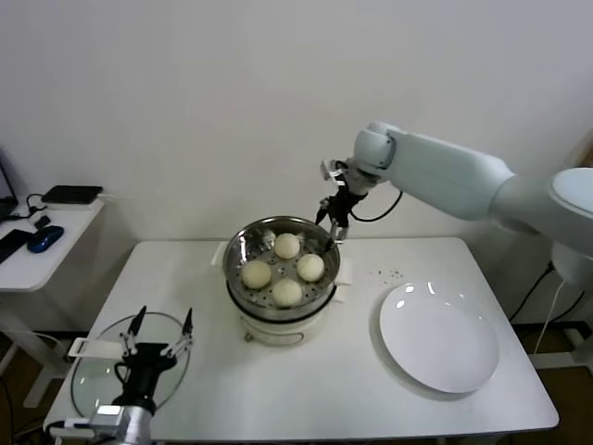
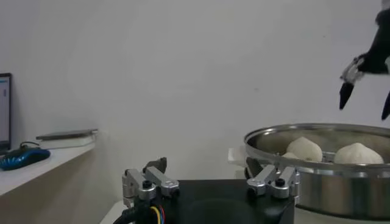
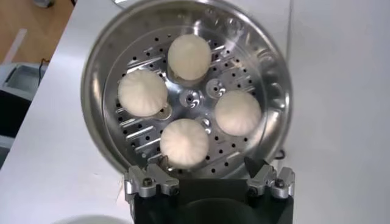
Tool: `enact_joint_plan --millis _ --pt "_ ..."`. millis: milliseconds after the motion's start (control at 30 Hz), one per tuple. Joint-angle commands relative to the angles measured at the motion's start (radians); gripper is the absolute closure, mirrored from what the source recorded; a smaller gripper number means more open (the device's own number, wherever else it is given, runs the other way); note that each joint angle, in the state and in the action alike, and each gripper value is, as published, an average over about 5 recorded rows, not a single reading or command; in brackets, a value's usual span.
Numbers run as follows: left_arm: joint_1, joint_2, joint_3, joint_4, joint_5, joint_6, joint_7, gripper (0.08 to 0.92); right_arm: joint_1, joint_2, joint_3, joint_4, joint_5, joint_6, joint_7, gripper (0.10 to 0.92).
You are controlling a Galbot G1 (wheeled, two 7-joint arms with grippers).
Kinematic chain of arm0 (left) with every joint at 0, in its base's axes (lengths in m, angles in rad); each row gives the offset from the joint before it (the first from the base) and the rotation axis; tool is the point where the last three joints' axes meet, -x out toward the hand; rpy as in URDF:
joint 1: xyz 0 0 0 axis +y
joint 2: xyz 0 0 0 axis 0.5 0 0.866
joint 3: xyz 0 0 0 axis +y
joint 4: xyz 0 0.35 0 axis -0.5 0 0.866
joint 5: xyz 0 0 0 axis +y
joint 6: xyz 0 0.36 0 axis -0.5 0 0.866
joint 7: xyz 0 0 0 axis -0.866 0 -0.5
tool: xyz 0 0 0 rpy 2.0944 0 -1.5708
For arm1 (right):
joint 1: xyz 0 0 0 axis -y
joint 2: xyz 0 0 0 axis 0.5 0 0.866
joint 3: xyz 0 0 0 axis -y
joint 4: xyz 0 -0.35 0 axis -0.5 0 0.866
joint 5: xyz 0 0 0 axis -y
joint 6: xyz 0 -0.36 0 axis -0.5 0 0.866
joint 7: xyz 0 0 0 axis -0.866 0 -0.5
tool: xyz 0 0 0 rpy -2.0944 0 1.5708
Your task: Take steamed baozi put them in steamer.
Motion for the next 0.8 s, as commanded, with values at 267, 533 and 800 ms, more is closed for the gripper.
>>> enact_joint_plan --millis 267,533,800 --pt "0.004 -0.001 0.010 -0.026 -0.002 0.004 -0.003 0.177 -0.238 -0.433 0.442 0.382 -0.103 0.007 0.188 0.203" --pt "0.002 -0.006 0.022 -0.034 0.006 0.002 -0.011 0.177 -0.643 -0.609 0.854 0.525 -0.114 0.046 0.410 0.203" --pt "0.004 -0.017 0.031 -0.030 0.025 0.002 -0.011 0.177 -1.056 -0.605 1.261 0.619 -0.156 0.117 0.599 0.203"
